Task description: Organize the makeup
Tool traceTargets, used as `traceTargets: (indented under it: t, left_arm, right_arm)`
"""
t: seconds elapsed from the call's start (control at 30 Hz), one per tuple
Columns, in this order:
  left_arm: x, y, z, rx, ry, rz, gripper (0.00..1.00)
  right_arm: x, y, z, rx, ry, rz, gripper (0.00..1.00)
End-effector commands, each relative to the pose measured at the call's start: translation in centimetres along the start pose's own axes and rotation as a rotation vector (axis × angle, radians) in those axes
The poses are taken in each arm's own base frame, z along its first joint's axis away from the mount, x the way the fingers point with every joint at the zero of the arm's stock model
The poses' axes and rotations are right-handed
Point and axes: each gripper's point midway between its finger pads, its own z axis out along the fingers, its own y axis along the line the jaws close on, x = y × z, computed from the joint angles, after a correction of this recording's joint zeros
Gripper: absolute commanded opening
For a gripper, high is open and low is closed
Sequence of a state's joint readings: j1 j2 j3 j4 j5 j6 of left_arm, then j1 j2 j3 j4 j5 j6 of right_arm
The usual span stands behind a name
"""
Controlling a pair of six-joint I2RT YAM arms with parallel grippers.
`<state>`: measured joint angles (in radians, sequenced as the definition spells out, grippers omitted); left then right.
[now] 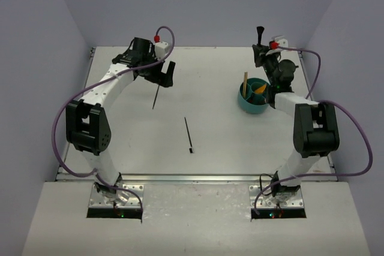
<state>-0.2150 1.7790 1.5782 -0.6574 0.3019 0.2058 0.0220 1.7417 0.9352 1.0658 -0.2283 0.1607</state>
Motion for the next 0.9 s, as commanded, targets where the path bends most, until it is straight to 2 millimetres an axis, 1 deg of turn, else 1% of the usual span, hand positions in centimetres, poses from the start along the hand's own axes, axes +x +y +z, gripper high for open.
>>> traceTargets:
  t: [0.0,0.03,0.13,0.27,0.37,0.43,0.5,0.63,0.83,0.87]
  left_arm:
    - [-0.1,1.1,-0.9,-0.062,-0.028,0.024,1.00]
    - [0.0,1.1,-0.9,-0.065,-0.026,0.025,1.00]
    - [0.4,1.3,-0.6,-0.067,-0.020,0.025,1.00]
    - [0.9,1.2,-0.2,-0.057,-0.009,0.019,1.00]
    - [1.4,1.1,0.0,-0.053,0.005,0.016,1.00]
    - [1.5,1.2,0.0,-0.057,0.006,0.017,1.00]
    - [1.8,1.3,0.0,-0.058,0.010,0.019,1.00]
    - [1.9,1.4,0.1,-0.059,0.014,0.020,1.00]
    - [1.9,1.5,0.1,-0.060,0.015,0.025,1.00]
    - [1.8,1.6,0.1,-0.060,0.015,0.025,1.00]
  right_arm:
    - [-1.7,-5.1,-0.2,0.197,-0.086,0.016,0.00]
    - [-1.1,-5.8,-0.5,0.213,-0.075,0.017,0.00]
    - [0.5,-5.9,-0.6,0.194,-0.044,0.020,0.00]
    - [2.6,-5.4,-0.4,0.142,-0.017,0.032,0.00]
    - [4.1,-5.0,-0.7,0.118,-0.007,0.060,0.00]
    - [4.9,-4.5,-0.9,0.096,-0.001,0.074,0.00]
    - [5.7,-3.6,-0.9,0.048,0.005,0.096,0.00]
    - [6.4,-2.7,-1.0,0.005,-0.001,0.129,0.00]
    - [7.6,-1.7,-2.0,-0.032,0.025,0.146,0.00]
    - [8.1,-1.5,-2.3,-0.036,0.036,0.151,0.00]
